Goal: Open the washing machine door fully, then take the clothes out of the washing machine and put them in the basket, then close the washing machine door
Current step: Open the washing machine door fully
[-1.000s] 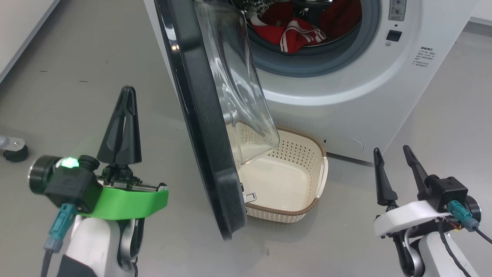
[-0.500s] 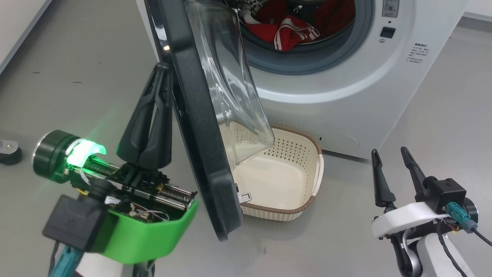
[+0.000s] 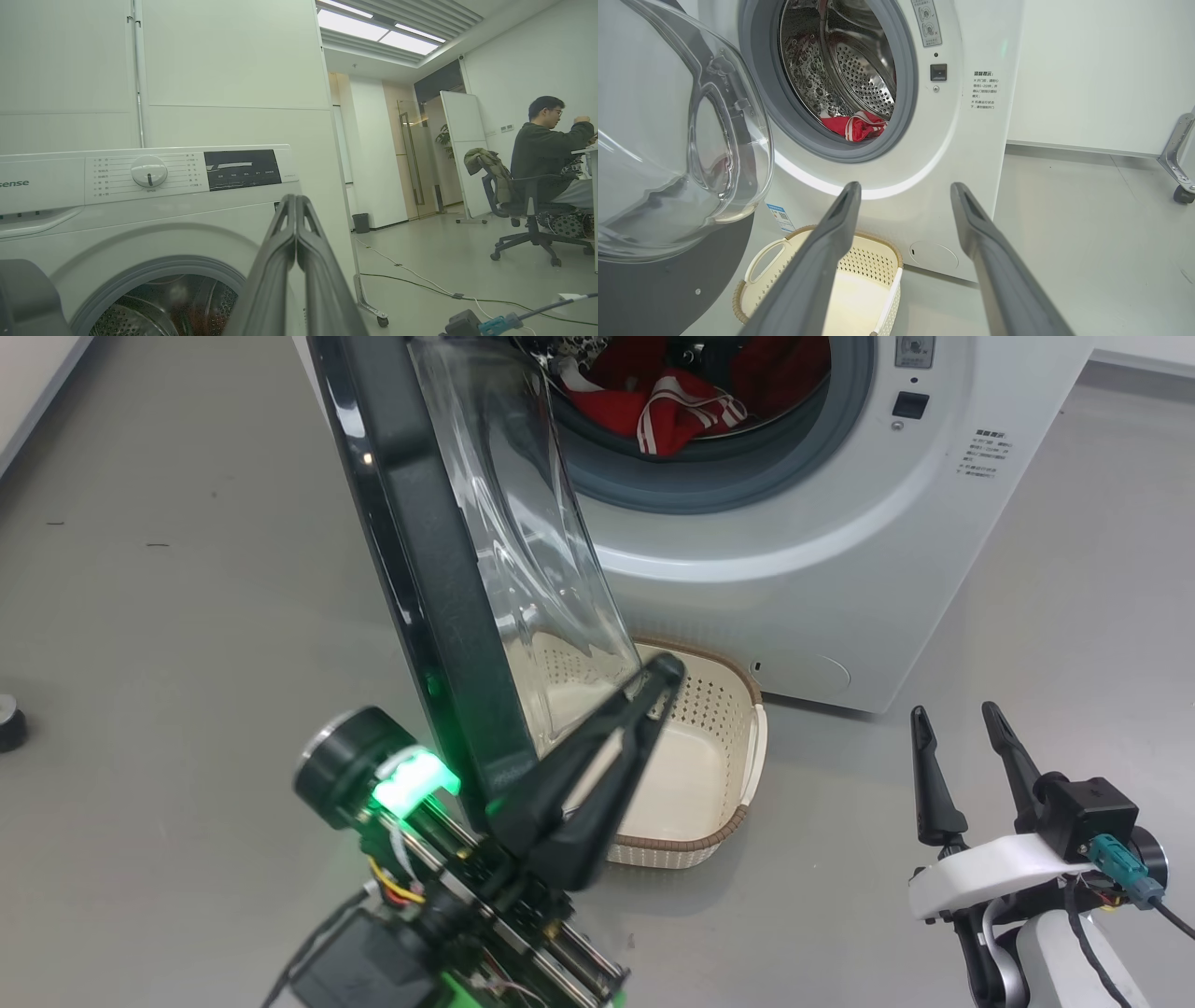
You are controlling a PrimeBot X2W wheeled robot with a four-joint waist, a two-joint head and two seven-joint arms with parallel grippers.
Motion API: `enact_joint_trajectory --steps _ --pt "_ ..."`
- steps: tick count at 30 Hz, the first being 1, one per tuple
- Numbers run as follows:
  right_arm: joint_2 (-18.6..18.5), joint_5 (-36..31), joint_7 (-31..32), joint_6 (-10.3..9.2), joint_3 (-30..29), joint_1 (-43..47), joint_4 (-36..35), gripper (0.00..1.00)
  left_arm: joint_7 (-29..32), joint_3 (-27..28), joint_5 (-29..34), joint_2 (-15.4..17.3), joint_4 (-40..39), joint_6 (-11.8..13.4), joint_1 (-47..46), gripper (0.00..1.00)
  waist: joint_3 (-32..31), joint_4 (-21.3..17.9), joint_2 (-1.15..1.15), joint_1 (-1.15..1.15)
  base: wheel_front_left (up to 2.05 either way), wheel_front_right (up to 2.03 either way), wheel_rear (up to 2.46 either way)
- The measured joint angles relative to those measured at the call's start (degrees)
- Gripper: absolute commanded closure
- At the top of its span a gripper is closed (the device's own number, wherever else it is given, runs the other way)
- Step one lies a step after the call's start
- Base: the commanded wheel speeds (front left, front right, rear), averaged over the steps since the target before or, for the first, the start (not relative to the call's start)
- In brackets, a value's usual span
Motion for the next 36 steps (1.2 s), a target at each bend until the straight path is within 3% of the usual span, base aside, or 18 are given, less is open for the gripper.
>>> enact_joint_trajectory --steps 15,23,29,36 --pt "0.6 -1.1 0.0 0.59 -1.4 0.1 0.0 0.00 10.9 -9.8 -7.7 4.3 3.4 -0.7 6.9 1.00 0.7 -0.3 0.00 0.00 0.00 0.00 0.00" --pt "0.9 -1.4 0.0 1.29 -2.0 0.1 0.1 0.00 14.3 -8.5 -9.3 5.8 6.0 -0.7 9.8 1.00 1.1 -0.2 0.00 0.00 0.00 0.00 0.00" --pt "1.0 -1.7 0.0 1.43 -2.3 0.1 0.4 0.00 15.5 -5.0 -9.5 6.5 8.3 1.9 10.9 1.00 1.5 -0.1 0.00 0.00 0.00 0.00 0.00" --pt "1.1 -2.1 0.0 1.80 -2.5 0.1 0.6 0.00 16.3 -3.7 -10.0 6.6 10.4 2.9 11.2 1.00 1.7 -0.2 0.00 0.00 0.00 0.00 0.00"
